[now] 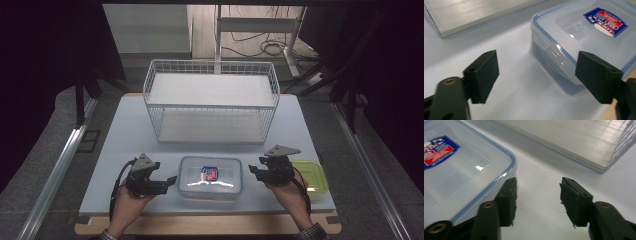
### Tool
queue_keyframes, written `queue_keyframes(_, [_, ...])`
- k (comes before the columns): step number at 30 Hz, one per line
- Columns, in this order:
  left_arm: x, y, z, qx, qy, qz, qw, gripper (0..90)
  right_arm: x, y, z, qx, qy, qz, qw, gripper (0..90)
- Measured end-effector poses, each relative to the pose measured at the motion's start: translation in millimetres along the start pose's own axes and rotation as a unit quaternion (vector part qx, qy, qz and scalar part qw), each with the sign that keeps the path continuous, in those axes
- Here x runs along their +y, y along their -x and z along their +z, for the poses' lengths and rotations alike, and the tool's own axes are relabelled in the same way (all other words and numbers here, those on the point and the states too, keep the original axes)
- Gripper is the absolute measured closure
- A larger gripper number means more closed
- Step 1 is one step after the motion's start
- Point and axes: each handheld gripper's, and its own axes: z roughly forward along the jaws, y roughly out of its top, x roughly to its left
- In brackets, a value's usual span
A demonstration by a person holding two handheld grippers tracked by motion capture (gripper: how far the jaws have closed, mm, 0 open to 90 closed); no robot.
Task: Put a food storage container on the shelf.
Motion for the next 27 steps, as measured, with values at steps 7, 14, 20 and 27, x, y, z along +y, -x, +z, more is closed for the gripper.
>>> queue_keyframes(7, [2.0, 3.2, -2.7, -0.004, 0.012, 0.025, 0.9996, 9.9, -0.9, -5.0, -7.6, 0.044, 0.027, 0.008, 0.9986, 20.9])
queue_keyframes(14, [7.4, 4.1, 4.0, -0.022, 0.01, 0.031, 0.9992, 8.9, -4.6, -16.0, -3.7, 0.081, 0.023, -0.006, 0.9964, 6.6])
queue_keyframes(20, [19.2, 7.6, 16.9, -0.057, -0.012, 0.017, 0.9982, 7.2, -3.1, -23.2, 2.7, 0.092, 0.019, -0.014, 0.9955, 5.6])
queue_keyframes(27, [26.1, 10.5, 37.4, -0.092, -0.029, 0.006, 0.9953, 1.8, 0.2, -31.2, 15.8, 0.105, -0.005, 0.007, 0.9944, 1.1])
